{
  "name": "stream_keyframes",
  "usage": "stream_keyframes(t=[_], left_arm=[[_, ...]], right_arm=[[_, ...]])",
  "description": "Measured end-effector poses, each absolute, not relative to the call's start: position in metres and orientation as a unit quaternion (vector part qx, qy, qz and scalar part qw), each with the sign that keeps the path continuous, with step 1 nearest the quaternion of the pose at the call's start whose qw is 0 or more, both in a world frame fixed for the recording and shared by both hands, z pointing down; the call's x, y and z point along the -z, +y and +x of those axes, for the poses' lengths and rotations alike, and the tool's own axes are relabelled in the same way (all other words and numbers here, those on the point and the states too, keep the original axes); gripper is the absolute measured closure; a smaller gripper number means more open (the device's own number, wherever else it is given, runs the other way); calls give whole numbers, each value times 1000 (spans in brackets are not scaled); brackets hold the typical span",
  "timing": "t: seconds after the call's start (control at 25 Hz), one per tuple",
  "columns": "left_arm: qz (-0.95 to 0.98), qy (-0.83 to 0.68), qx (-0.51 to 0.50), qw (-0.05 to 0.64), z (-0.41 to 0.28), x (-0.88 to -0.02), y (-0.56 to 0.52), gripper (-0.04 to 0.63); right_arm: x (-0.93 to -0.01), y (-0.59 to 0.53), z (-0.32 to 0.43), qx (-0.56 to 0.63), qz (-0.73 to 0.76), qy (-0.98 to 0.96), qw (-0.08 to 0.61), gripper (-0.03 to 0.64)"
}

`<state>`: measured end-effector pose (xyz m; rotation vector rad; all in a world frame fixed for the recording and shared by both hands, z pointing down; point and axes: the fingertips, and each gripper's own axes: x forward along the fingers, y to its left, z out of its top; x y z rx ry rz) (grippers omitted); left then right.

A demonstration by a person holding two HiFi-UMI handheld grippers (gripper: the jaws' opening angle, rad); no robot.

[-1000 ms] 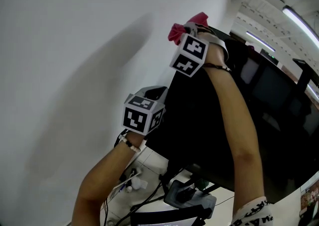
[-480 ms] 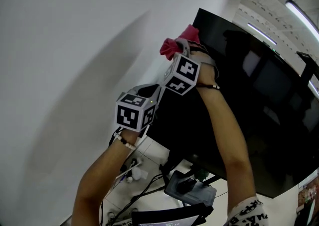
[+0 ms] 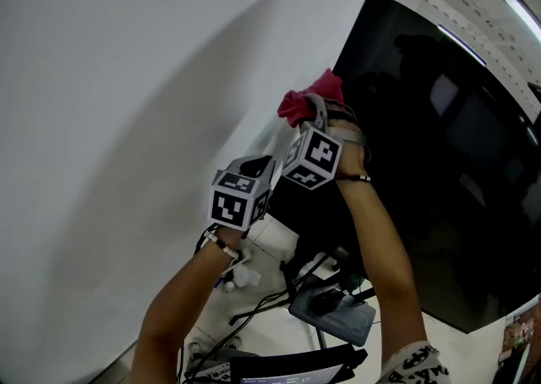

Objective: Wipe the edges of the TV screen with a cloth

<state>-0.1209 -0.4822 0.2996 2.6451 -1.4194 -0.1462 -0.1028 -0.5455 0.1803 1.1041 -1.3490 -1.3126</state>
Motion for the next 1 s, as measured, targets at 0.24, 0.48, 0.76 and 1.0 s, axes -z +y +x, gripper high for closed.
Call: stream_keyframes(t=[0.24,0.48,0.76,1.0], left_arm=[[877,-472,35,86,-130,-348,-485,603],[875,-470,24,117,-122,-379,-479,603],[872,-466,10,150,-130,-435,-472,603],[871,-458,-5,178,-130,-472,-460,603]], right_arm=[[-241,-547,-108,491,445,-584,470,535],[-286,-552,-92,421,446,-615,495,535],[-356,-550,-94,378,439,-642,503,535],[-435,-546,-90,299,408,-704,499,535]])
